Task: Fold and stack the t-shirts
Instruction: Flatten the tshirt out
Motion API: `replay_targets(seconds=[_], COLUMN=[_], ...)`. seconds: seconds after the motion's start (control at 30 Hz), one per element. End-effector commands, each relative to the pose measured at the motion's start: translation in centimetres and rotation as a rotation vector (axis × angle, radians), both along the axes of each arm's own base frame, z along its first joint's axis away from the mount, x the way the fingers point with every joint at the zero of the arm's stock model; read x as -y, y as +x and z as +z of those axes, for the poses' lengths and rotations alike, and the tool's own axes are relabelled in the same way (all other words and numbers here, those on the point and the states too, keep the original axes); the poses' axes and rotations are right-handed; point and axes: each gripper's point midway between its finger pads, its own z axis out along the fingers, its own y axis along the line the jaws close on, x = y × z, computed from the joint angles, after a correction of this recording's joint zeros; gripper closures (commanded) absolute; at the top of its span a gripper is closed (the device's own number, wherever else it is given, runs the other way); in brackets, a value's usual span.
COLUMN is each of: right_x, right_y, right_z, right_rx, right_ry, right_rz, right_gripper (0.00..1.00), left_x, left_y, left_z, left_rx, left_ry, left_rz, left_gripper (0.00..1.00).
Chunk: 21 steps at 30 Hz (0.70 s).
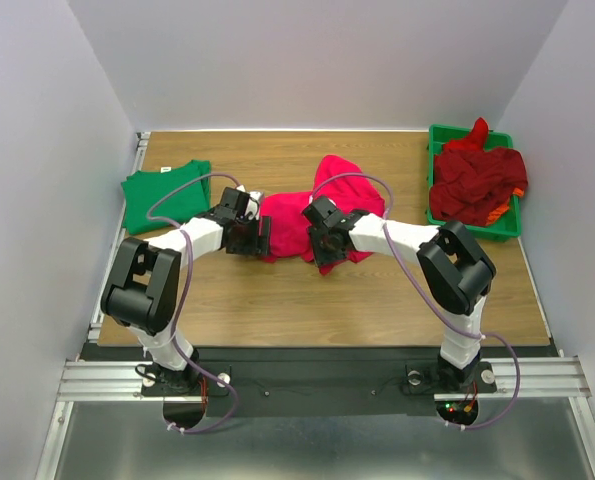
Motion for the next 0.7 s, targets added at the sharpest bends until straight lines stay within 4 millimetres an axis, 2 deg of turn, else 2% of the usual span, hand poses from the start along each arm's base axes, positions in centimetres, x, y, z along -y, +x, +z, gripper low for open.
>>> replay_targets(seconds=[0.0, 0.17, 0.27, 0.37, 0.53, 0.6, 0.67], right_x=[-0.5, -0.5, -0.4, -0.2, 1.1, 1.7, 2.9], right_y=[0.8, 1.1, 1.1, 1.1, 0.9, 1.2, 1.5], right_z=[-0.3, -0.3, -0.4, -0.1, 0.7, 1.6, 3.4], right_rx=[0.011, 0.017, 0.018, 0.026, 0.057, 0.084, 0.130], right_ry=[0.004, -0.004, -0.010, -0.011, -0.031, -0.035, -0.045], right_rz=[-0.016, -0.013, -0.016, -0.027, -0.072, -0.091, -0.129], right_gripper=[0.59, 0.67, 0.71, 0.73, 0.78, 0.80, 0.83], left_x=[0.8, 1.2, 1.8, 2.1, 2.0, 1.8, 1.7], left_y=[0.3, 1.1, 1.8, 2.2, 2.7, 3.5, 3.9], left_z=[0.2, 0.5, 0.8, 0.8, 1.4, 2.5, 4.1], left_rx=[-0.011, 0.001, 0.006, -0.002, 0.011, 0.037, 0.064], left_ry=[-0.016, -0.022, -0.042, -0.048, -0.044, -0.038, -0.047], left_rz=[-0.043, -0.051, -0.057, -0.049, -0.034, -0.016, 0.003], left_gripper=[0.28, 0.37, 0.50, 0.74, 1.00, 1.00, 1.00])
